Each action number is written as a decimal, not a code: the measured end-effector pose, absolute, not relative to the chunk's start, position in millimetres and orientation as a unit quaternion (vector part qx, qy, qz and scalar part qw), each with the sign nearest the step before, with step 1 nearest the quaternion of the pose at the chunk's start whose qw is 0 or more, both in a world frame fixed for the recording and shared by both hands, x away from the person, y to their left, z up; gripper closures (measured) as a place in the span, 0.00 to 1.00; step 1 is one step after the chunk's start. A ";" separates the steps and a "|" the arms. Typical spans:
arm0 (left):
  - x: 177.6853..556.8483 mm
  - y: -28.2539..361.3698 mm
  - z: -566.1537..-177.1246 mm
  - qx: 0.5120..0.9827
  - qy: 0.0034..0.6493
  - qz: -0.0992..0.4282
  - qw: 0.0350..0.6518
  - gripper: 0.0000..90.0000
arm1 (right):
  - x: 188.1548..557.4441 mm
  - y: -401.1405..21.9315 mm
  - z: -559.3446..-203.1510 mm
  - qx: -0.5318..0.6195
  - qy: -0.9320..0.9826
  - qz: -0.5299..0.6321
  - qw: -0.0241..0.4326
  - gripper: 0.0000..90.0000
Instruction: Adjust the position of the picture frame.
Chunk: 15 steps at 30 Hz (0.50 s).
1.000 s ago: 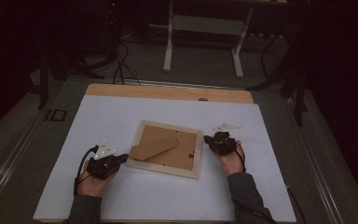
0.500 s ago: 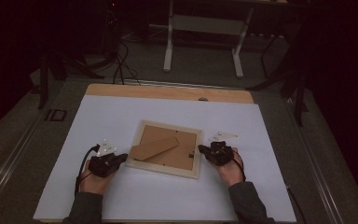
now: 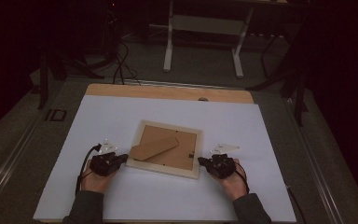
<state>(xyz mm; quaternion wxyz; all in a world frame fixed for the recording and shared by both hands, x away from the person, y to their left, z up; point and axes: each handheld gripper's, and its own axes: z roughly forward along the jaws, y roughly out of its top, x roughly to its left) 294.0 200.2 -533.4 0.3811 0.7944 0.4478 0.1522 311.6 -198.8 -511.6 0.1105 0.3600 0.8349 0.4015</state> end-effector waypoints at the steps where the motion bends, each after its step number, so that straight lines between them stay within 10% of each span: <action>1: 294.2 200.4 -533.6 0.795 0.448 0.152 0.380 1.00 | 308.5 -199.4 -513.0 0.359 0.836 0.402 0.107 1.00; 15: 294.0 199.1 -534.1 0.797 0.446 0.150 0.379 1.00 | 278.1 -196.8 -516.6 0.322 0.858 0.390 0.093 1.00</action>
